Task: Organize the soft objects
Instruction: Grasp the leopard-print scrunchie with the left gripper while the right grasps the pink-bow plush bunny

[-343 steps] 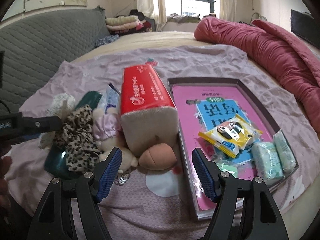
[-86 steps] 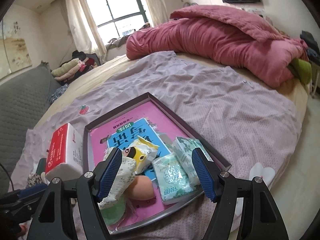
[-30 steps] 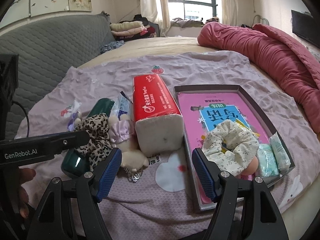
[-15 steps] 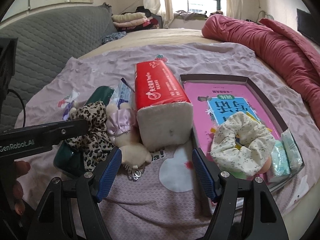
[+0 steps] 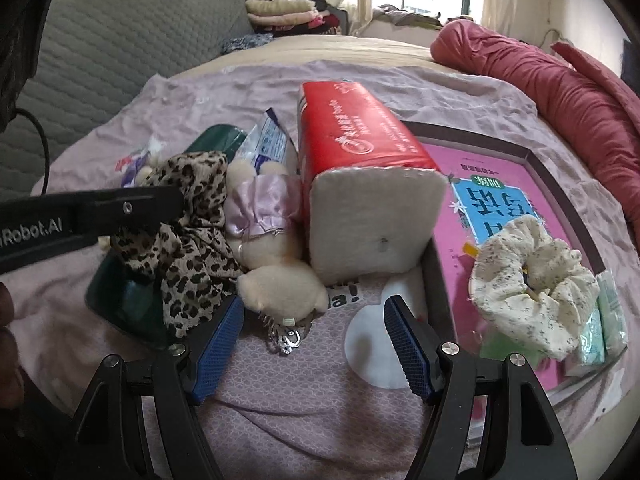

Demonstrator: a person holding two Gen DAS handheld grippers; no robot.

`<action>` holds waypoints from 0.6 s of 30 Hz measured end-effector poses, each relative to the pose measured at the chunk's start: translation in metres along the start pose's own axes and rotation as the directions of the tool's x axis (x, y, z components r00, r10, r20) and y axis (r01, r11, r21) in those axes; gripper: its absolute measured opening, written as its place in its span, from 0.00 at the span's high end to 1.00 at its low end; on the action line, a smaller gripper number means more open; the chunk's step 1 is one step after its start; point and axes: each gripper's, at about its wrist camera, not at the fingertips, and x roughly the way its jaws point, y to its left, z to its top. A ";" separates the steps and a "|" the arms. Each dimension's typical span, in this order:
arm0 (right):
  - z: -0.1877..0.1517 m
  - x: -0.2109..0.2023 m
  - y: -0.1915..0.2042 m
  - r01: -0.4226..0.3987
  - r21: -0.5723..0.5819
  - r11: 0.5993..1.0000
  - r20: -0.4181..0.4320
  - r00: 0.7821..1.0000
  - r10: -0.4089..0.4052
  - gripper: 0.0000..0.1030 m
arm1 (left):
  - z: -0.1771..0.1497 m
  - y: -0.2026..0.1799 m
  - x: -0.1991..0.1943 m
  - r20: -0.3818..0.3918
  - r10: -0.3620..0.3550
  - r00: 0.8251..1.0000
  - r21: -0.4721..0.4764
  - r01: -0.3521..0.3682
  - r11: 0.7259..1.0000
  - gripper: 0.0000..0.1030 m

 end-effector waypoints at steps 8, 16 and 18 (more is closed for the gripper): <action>0.000 0.012 0.014 0.043 -0.072 0.996 0.017 0.999 -0.042 0.28 | 0.002 0.010 -0.006 0.016 -0.059 0.998 -0.040 0.060 0.997 0.96; 0.003 0.024 0.017 -0.021 -0.086 0.996 0.018 1.000 0.022 0.55 | 0.003 0.008 -0.009 0.013 -0.092 0.996 -0.037 0.092 0.995 0.96; 0.002 0.024 0.020 -0.034 -0.099 0.995 0.018 0.999 0.036 0.63 | 0.002 0.007 -0.009 0.012 -0.094 0.996 -0.036 0.094 0.995 0.96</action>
